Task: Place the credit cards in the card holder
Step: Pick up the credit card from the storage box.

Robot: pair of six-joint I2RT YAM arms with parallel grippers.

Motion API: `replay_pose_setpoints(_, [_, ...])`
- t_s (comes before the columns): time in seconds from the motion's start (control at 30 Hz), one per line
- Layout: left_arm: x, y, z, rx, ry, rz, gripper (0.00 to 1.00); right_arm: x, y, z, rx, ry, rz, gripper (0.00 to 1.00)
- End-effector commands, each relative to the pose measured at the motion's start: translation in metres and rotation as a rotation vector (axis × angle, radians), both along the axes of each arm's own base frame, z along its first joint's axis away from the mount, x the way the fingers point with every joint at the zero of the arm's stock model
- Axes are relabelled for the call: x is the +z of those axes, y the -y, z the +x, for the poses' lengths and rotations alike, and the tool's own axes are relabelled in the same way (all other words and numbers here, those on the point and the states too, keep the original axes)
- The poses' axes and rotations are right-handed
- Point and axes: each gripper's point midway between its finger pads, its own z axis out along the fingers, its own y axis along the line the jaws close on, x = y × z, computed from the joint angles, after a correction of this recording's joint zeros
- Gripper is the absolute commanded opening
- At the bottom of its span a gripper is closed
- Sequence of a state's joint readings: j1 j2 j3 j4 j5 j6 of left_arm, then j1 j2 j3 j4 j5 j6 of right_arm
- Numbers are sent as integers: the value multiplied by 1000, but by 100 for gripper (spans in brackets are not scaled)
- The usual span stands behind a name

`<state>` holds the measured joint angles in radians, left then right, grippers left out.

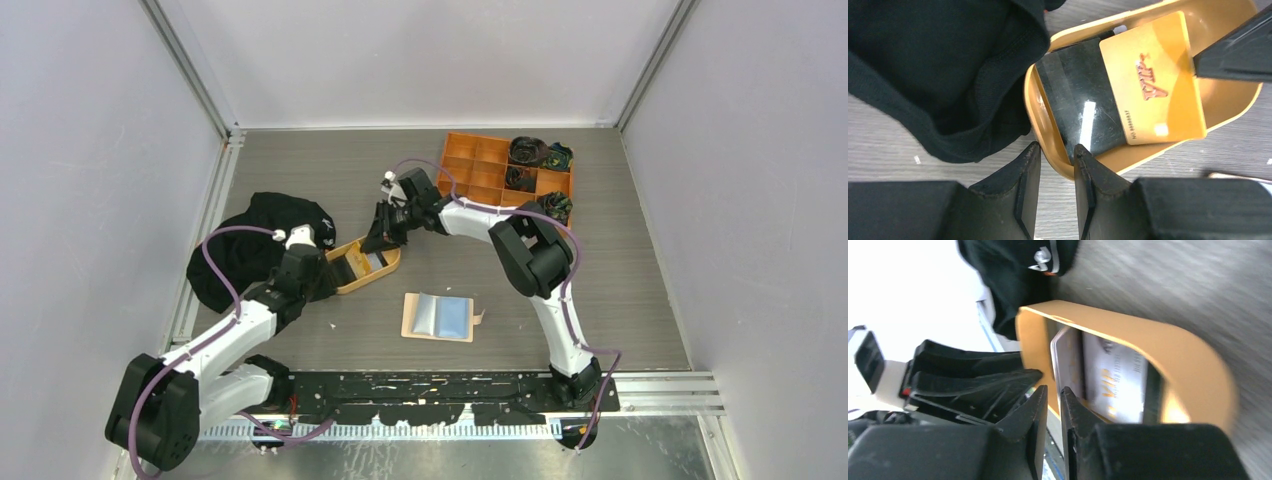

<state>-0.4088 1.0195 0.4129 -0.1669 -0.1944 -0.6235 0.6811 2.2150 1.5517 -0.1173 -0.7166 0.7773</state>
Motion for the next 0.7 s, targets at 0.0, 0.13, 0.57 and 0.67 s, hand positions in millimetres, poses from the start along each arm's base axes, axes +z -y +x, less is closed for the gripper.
replay_pose_setpoints(0.0, [23, 30, 17, -73, 89, -123, 30, 56, -32, -31, 122, 7, 215, 21])
replay_pose_setpoints(0.13, [22, 30, 18, -74, 90, -123, 30, 48, -31, -29, 124, 13, 173, 21])
replay_pose_setpoints(0.57, [25, 32, 22, -81, 95, -122, 30, 44, 2, -12, 185, 295, -119, 40])
replay_pose_setpoints(0.67, [25, 32, 23, -82, 97, -122, 30, 39, 11, -5, 201, 354, -189, 52])
